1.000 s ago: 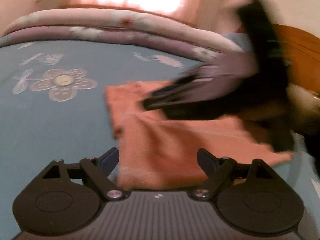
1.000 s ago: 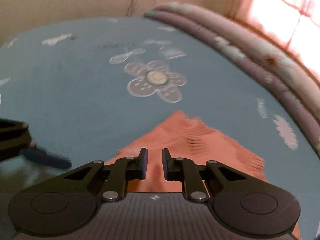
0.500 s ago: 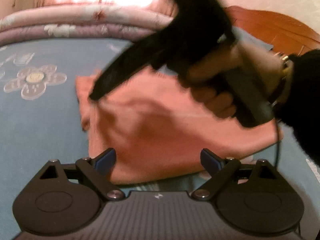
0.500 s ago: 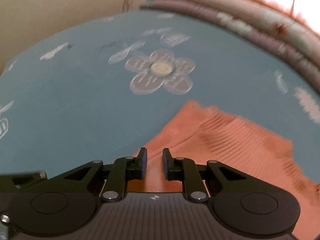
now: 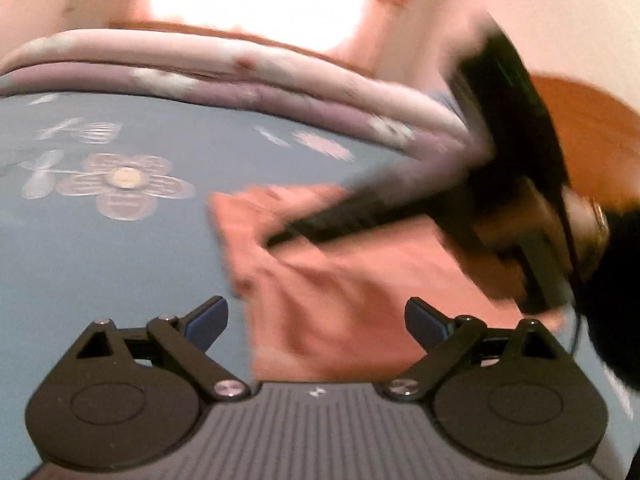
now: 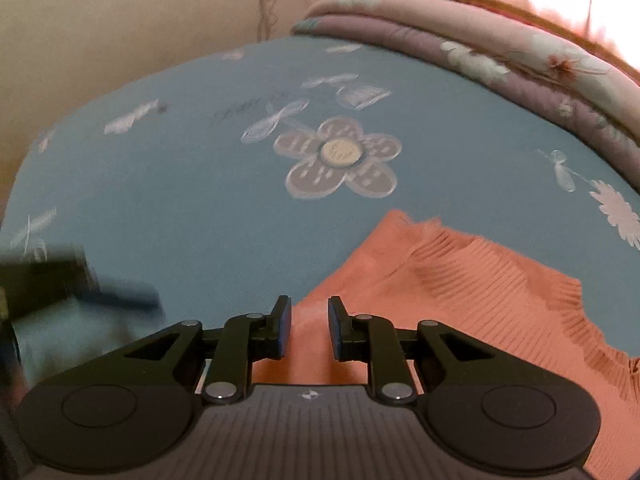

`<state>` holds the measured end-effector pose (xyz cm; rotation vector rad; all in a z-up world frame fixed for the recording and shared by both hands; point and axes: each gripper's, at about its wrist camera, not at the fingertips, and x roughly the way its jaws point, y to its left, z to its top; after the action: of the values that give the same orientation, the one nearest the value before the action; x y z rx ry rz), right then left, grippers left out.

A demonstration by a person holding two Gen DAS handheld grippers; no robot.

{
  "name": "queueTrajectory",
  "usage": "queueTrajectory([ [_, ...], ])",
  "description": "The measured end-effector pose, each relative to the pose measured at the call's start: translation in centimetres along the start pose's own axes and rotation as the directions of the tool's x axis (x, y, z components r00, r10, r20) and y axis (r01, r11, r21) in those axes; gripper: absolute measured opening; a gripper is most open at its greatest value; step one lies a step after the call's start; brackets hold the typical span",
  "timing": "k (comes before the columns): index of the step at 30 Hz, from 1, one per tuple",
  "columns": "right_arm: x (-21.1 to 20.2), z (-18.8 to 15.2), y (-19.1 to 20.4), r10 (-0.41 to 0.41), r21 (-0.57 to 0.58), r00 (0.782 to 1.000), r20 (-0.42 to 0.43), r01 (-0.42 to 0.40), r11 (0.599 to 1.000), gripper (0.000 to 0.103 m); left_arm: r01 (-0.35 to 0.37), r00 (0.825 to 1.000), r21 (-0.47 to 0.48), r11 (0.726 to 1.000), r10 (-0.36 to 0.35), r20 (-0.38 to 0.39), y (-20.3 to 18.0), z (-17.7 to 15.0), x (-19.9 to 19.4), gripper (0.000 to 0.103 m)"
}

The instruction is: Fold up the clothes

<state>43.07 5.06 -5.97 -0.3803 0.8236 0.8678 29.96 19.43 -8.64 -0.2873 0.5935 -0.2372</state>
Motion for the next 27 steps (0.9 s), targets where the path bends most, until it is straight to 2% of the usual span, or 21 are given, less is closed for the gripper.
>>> queueTrajectory([
  [3, 2.4, -0.9, 1.0, -0.036, -0.027, 0.998, -0.046, 0.034, 0.999, 0.027, -0.058, 0.998, -0.101, 0.993, 0.058, -0.007, 3.3, 0.5, 0.0, 0.097],
  [4, 2.7, -1.0, 1.2, -0.046, -0.036, 0.998, -0.035, 0.045, 0.998, 0.028, -0.088, 0.996, -0.121, 0.989, 0.086, -0.028, 3.9, 0.6, 0.2, 0.097],
  [7, 1.3, -0.4, 1.6, -0.044, -0.038, 0.999, -0.023, 0.043, 0.998, 0.029, -0.181, 0.981, -0.157, 0.971, 0.168, -0.093, 5.3, 0.7, 1.0, 0.097],
  [9, -0.3, -0.6, 2.0, -0.013, -0.031, 1.0, -0.002, 0.013, 0.999, 0.036, -0.204, 0.976, -0.176, 0.963, 0.187, -0.108, 5.4, 0.0, 0.4, 0.097],
  [11, -1.3, -1.1, 2.6, 0.015, -0.039, 1.0, -0.01, -0.016, 0.999, 0.041, -0.193, 0.979, -0.203, 0.96, 0.174, -0.11, 5.6, -0.2, 0.0, 0.097],
  [13, -0.8, -2.1, 3.8, 0.031, -0.078, 0.998, -0.056, -0.035, 0.996, 0.041, -0.18, 0.981, -0.202, 0.963, 0.16, -0.11, 5.2, -0.3, -0.5, 0.097],
  [15, 0.7, -3.3, 4.9, -0.023, -0.112, 0.996, -0.089, 0.013, 0.994, 0.041, -0.172, 0.982, -0.197, 0.965, 0.151, -0.114, 4.7, -0.5, -0.9, 0.097],
  [16, 0.8, -3.6, 5.0, -0.027, -0.095, 0.998, -0.065, 0.021, 0.995, 0.041, -0.172, 0.981, -0.194, 0.966, 0.151, -0.12, 4.6, -0.5, -0.8, 0.097],
  [19, 0.0, -2.7, 4.4, -0.014, -0.028, 0.997, -0.08, 0.011, 1.0, 0.041, -0.172, 0.98, -0.193, 0.966, 0.148, -0.133, 4.2, -0.6, -0.8, 0.097],
  [22, -2.6, -3.8, 4.1, -0.047, -0.009, 0.998, -0.048, 0.047, 0.999, 0.043, -0.149, 0.983, -0.195, 0.969, 0.124, -0.133, 3.6, -0.7, -0.8, 0.097],
  [24, -4.3, -4.5, 3.9, -0.07, 0.004, 0.997, -0.027, 0.07, 0.998, 0.053, -0.129, 0.985, -0.181, 0.975, 0.105, -0.14, 2.8, -0.7, -0.4, 0.097],
  [25, -5.1, -4.9, 3.8, -0.082, 0.011, 0.997, -0.016, 0.082, 0.997, 0.054, -0.118, 0.985, -0.168, 0.979, 0.094, -0.144, 2.2, -0.7, -0.1, 0.097],
  [27, -6.9, -7.0, 2.3, -0.123, 0.104, 0.992, -0.019, 0.124, 0.987, 0.054, -0.092, 0.986, -0.143, 0.985, 0.07, -0.15, 0.9, -0.7, 0.5, 0.097],
])
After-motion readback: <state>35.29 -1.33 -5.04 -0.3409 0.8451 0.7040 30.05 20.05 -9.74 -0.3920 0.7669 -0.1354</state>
